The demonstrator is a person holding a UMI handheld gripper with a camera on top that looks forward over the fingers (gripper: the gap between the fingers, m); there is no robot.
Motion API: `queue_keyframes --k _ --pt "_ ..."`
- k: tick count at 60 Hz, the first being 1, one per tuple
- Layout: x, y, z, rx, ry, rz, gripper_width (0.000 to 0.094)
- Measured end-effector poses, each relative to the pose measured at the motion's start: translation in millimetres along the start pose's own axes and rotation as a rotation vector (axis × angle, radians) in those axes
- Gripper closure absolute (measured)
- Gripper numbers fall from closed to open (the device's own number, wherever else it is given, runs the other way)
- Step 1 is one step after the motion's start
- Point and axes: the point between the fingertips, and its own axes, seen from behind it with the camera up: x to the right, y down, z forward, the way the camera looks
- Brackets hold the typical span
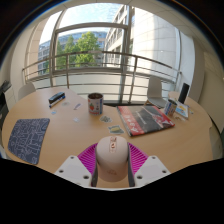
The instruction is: Arrange mouse
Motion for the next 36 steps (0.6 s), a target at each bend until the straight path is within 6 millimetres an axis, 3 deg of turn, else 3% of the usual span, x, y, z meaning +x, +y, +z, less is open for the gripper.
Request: queue_keyframes --k 4,8,13,17,21,24,26,27,31,32,36 --pt "-9.2 -59.2 -16.5 0.089 0.015 0.028 0.0517" --pt "-33.1 -124.5 -38.2 0.2 0.01 0.051 0.0517" --pt "-92.7 -190.5 -62.2 0.306 -0.05 0.05 0.0518" --pt "-160.1 -220.9 -74.9 0.35 -0.116 0.018 0.052" --pt "-225.4 -217.2 -66.6 0.346 -0.18 -0.026 0.0519" --pt "-277.5 -190.4 -53.9 0.301 -0.24 -0.057 0.052" --pt "-318.5 -160.2 -43.9 0.262 -0.273 -0.069 0.052" --pt "-329.1 -156.8 -38.8 0.236 -0.29 -0.077 0.052" --pt "-376.1 -102.1 -12.8 0.132 -0.334 -0.102 0.052" --pt "-389.5 -79.4 -5.7 0.114 -0.344 -0.107 0.0519" --pt "-405.2 -58.5 7.8 0.048 -0.362 -0.119 0.0517"
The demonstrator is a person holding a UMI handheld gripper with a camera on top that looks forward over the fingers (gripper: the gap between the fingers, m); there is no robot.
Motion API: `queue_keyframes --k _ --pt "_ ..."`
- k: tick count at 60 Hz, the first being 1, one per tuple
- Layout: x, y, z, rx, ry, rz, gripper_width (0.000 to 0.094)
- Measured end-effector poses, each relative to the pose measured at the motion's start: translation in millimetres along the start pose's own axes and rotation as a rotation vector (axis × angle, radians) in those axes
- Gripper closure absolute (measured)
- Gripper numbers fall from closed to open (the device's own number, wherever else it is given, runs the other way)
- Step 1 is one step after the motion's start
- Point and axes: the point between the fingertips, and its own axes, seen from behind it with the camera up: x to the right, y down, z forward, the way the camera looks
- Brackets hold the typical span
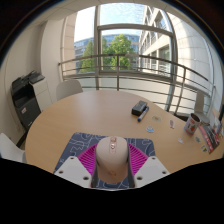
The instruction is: Arrange mouse
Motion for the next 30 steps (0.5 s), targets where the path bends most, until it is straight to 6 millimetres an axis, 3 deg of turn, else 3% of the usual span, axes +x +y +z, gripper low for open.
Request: queue_keyframes --k 2,3,9,15,20,30 --pt "-3.7 11.7 6.9 -0.031 -0.006 -0.002 0.0516" --pt "-16.4 32.1 16.2 -0.04 -0.01 0.001 0.0513" --pt "-20.7 51.6 30.6 -0.082 -0.021 0.027 0.0458" --pt "-25.8 64.5 29.9 -0.127 -0.008 0.019 0.0371" --pt "-22.3 55.4 19.3 -0.116 0.016 0.004 0.0096" --pt "-23.0 16.9 -37.8 -0.052 0.077 -0.02 0.0087"
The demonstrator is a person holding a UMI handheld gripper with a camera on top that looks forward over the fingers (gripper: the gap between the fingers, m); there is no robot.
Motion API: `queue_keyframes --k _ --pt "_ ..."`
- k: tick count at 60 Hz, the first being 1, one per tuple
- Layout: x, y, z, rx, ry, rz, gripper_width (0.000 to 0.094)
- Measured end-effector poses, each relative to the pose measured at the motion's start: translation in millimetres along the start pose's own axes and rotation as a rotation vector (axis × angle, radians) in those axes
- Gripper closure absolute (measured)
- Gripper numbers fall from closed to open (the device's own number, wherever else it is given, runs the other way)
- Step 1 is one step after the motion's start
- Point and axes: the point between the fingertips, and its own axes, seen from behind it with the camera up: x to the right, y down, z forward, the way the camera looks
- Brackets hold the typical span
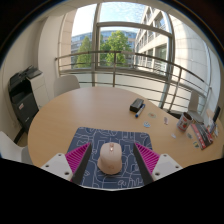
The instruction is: Arrange mouse
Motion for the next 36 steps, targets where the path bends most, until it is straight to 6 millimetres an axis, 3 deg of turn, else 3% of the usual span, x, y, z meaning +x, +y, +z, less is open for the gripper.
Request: queue_keyframes --k 5,17,28,36 --pt "-4.2 -13.9 -41.1 0.018 0.008 0.018 0.0092" --pt "-10.8 -16.3 -124.4 0.046 0.024 0.042 0.0089" --pt "-11.5 -0.6 -181.7 0.068 0.028 0.039 0.0089" --pt "-10.5 13.0 -211.2 0.069 0.038 0.02 0.0092"
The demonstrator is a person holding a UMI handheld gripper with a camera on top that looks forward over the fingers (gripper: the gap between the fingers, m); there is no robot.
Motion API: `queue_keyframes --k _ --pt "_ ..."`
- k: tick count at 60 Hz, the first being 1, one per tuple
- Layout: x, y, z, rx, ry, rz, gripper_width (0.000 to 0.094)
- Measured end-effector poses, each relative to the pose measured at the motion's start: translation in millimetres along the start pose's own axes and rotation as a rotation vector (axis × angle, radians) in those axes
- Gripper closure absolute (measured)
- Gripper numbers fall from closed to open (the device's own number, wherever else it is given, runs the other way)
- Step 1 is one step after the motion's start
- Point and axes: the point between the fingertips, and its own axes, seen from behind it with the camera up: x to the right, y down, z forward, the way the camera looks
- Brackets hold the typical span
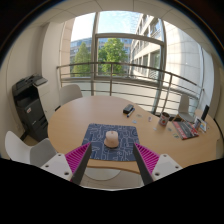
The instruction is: Arrange mouse
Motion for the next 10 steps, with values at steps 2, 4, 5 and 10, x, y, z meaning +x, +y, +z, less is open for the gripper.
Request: queue_keyframes --k 2,4,5,10 --pt "-0.6 4.7 -3.3 0.001 -0.003 0.0 0.009" --pt "-1.4 5.1 -8.3 0.003 -0.003 -0.002 0.0087" --pt "-1.4 4.9 -10.9 0.006 -0.002 -0.003 0.0089" --pt "-2.4 3.6 -19.2 0.013 -0.001 0.002 0.0089"
